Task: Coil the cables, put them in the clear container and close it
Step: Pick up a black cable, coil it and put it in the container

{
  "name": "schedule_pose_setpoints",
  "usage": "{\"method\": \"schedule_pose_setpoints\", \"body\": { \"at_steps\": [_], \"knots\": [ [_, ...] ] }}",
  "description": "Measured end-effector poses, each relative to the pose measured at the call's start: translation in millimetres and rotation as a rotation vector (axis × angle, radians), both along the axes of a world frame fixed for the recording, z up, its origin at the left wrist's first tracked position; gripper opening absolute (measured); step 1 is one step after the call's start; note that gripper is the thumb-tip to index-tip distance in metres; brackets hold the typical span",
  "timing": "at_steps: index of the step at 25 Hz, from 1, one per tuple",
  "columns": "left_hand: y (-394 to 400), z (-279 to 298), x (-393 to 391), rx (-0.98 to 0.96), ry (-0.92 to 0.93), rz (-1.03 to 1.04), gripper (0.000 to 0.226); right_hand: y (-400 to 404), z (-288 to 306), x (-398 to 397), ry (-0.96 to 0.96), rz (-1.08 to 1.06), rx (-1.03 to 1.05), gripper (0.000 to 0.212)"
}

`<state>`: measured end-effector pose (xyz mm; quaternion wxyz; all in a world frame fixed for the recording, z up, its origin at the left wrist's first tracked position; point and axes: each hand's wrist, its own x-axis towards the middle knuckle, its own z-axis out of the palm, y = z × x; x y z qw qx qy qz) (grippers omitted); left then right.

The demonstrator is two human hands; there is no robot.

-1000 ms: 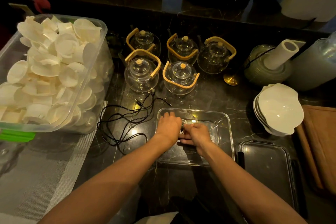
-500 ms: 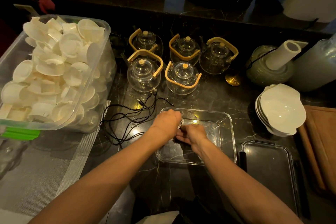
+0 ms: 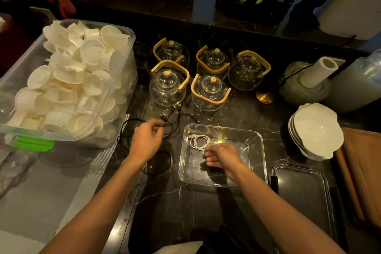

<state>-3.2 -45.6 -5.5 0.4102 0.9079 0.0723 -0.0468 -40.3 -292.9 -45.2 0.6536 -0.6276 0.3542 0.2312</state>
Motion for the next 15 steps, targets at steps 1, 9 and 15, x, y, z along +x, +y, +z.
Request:
{"method": "schedule_pose_setpoints", "body": {
  "at_steps": [1,9,15],
  "knots": [
    [9,-7,-3,0.027,0.026,0.010,0.027,-2,6,0,-0.032,0.050,-0.053,0.014],
    [32,-42,-34,0.196,0.212,-0.072,0.050,25,54,10,-0.482,0.381,-0.397,0.016],
    [42,-44,-53,0.253,0.176,-0.093,0.019,94,60,24,-0.662,0.804,-0.716,0.011]
  ]
}}
